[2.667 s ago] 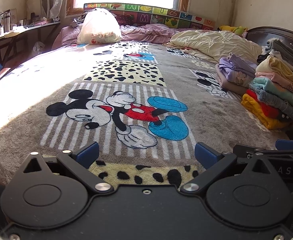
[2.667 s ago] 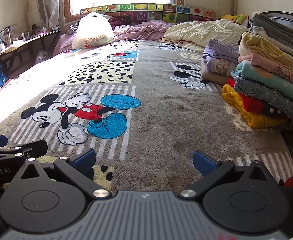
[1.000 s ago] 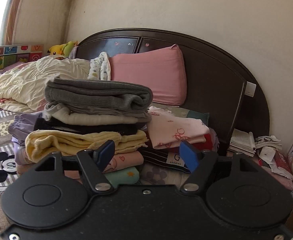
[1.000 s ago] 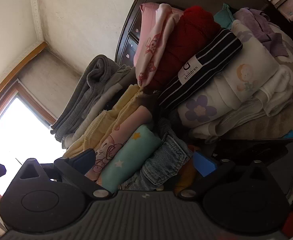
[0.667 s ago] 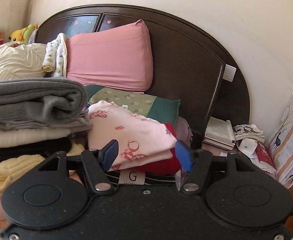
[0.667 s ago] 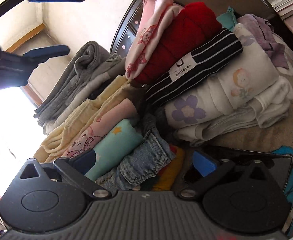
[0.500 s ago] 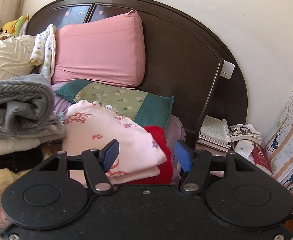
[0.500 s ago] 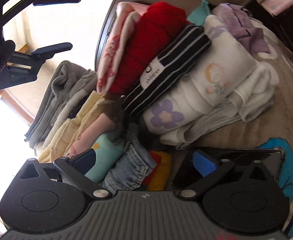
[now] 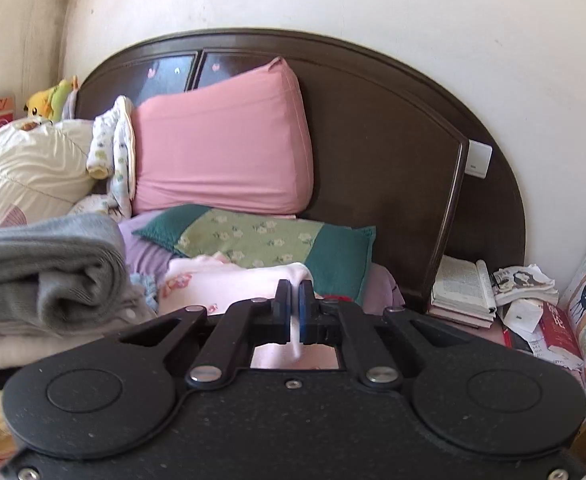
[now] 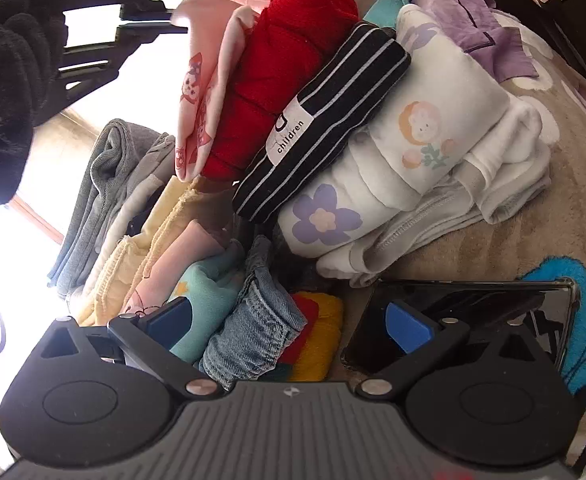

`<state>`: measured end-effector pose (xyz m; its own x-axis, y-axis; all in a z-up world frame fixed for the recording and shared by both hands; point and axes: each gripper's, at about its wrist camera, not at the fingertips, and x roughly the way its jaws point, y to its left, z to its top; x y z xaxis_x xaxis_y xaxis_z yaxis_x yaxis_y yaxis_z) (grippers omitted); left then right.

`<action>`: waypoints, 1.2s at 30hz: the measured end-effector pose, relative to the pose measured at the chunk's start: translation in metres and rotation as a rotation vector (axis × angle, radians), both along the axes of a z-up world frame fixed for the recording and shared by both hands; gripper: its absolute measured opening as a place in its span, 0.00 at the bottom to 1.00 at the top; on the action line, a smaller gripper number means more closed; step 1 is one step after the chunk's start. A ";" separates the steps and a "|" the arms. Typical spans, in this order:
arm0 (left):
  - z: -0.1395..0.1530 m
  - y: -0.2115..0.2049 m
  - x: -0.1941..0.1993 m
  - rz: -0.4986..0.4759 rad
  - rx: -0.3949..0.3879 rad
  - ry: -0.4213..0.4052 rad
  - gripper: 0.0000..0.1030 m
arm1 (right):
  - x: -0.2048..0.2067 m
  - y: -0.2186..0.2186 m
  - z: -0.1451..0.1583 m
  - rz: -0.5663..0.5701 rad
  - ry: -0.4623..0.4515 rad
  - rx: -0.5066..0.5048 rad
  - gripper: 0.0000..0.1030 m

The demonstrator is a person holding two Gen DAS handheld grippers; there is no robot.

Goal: Fold clothes
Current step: 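Grasp the pink printed garment on the stack with the left gripper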

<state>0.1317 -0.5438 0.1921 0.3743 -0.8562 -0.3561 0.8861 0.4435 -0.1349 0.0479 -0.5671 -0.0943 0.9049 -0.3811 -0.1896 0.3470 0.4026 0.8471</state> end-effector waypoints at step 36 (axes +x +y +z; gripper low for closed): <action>-0.081 0.541 -0.041 0.938 -0.091 0.152 0.01 | 0.057 0.111 0.032 0.721 -0.012 -0.245 1.00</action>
<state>0.0907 -0.0032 0.1107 0.8778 -0.2572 -0.4041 0.1447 0.9466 -0.2882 0.1045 -0.4561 -0.0621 0.9470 0.2758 -0.1645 -0.0821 0.7031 0.7063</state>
